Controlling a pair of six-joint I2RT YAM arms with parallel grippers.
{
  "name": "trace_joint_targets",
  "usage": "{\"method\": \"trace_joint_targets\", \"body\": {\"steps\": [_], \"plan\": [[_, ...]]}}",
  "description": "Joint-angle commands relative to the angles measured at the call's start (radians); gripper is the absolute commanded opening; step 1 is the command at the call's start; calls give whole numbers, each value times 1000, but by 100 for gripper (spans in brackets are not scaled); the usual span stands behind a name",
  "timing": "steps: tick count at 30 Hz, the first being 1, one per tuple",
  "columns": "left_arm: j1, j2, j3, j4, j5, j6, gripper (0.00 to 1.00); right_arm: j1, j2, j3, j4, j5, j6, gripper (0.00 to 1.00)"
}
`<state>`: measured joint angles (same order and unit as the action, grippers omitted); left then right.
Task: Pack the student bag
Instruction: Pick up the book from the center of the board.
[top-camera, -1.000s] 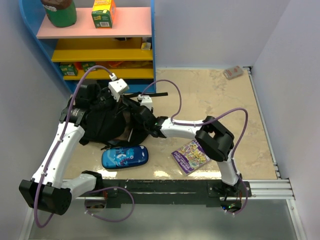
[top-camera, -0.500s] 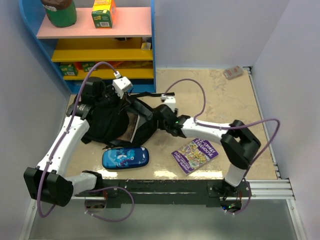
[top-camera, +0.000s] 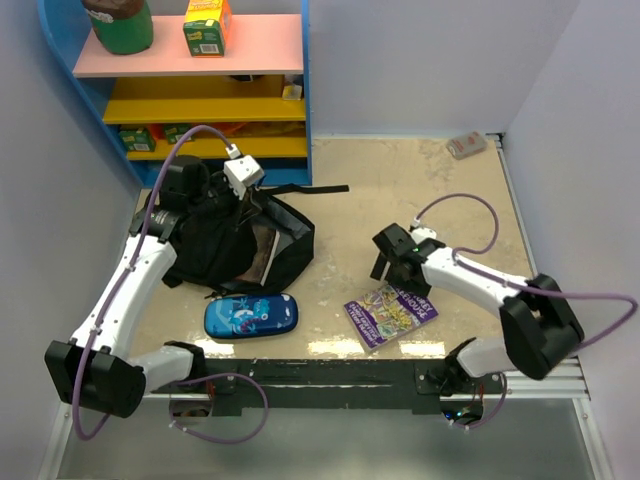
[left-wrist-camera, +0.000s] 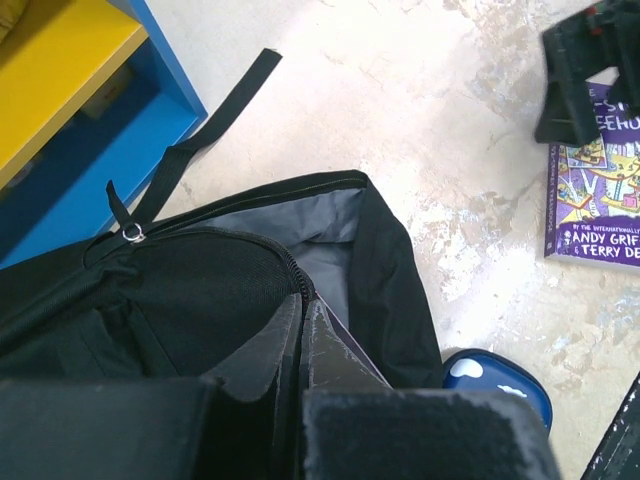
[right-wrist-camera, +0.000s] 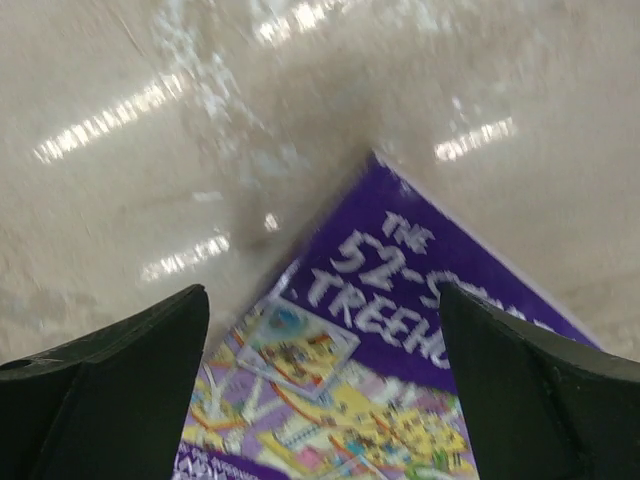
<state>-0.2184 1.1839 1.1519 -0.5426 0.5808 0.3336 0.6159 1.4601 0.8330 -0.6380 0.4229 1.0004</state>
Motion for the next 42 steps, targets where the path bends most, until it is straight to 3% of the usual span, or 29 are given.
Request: {"method": "trace_joint_targets", "body": {"steps": [1, 7, 14, 20, 25, 29, 33, 42], "plan": [[-4, -46, 29, 10, 57, 8, 0, 4, -179, -81, -121, -84, 118, 99], [-4, -61, 11, 15, 59, 7, 0, 4, -360, -112, -271, -87, 162, 98], [-6, -63, -4, 26, 65, 2, 0, 59, -511, -233, -236, -239, 237, 99], [-4, -63, 2, 30, 70, -2, 0, 125, -371, -247, -183, -230, 308, 99], [-3, -63, 8, 27, 59, 4, 0, 145, -238, -232, -40, -158, 346, 99], [-4, -64, 20, 12, 47, 22, 0, 145, -95, -114, 73, -43, 237, 98], [-4, -67, 25, -2, 30, 31, 0, 145, 107, 72, 22, 94, 150, 99], [-2, -81, 20, 24, -25, 28, 0, 148, 51, -98, 161, -32, 205, 99]]}}
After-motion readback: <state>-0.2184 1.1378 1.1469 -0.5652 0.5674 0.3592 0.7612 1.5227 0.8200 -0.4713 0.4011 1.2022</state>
